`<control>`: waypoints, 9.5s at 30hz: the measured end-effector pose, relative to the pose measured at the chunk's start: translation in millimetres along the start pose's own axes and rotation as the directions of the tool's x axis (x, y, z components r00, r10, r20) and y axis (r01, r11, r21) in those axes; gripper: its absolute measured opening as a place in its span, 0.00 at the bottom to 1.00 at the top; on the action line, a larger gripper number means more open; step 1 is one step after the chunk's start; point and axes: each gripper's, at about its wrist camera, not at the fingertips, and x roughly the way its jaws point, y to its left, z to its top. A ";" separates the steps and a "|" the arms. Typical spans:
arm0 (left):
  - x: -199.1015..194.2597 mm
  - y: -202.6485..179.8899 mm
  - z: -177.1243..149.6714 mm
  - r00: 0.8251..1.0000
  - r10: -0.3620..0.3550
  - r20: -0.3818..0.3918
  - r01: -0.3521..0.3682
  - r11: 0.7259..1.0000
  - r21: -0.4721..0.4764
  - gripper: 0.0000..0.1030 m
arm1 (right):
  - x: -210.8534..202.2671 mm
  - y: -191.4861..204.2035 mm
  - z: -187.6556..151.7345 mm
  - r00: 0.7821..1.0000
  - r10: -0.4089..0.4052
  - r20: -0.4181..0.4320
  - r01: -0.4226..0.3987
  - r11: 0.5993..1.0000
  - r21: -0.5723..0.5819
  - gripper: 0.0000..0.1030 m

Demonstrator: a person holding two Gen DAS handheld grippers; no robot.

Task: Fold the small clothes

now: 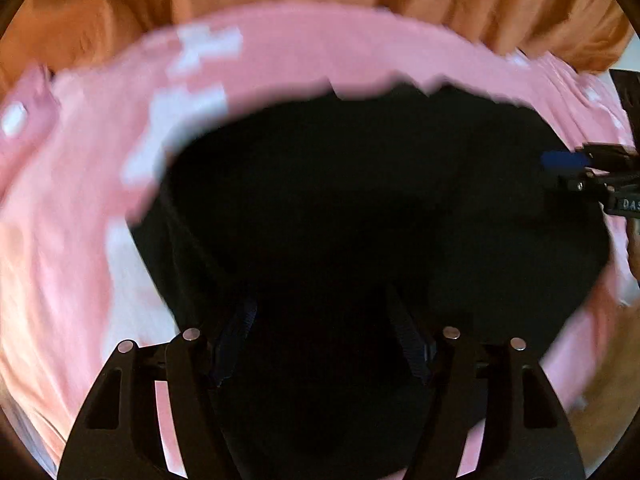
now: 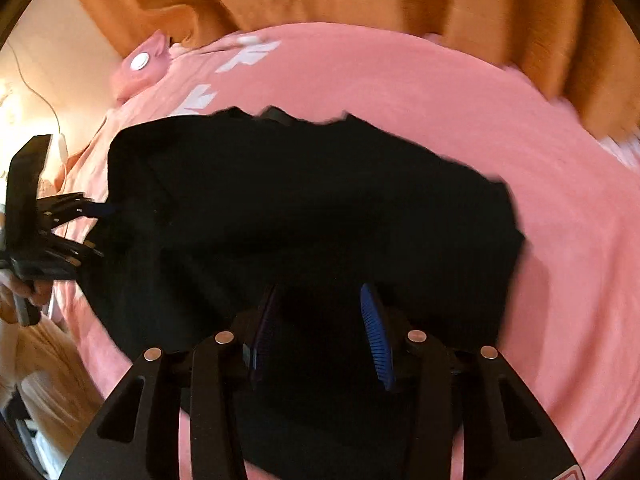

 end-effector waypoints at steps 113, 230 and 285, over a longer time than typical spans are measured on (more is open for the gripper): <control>-82.2 32.7 -112.5 0.993 -0.048 0.112 0.097 0.868 -0.487 0.09 | -78.3 -55.6 -113.5 0.988 -0.154 -0.010 0.148 0.927 0.346 0.16; -59.1 -179.6 28.6 0.887 -0.396 0.240 0.450 0.857 -0.251 0.09 | -60.9 -79.1 -7.0 0.962 -0.267 0.050 0.222 0.879 0.422 0.53; -36.2 -130.4 -36.8 0.980 -0.094 0.177 0.148 0.934 -0.325 0.68 | -56.7 -50.9 -61.9 0.994 0.106 -0.030 -0.095 0.964 0.250 0.09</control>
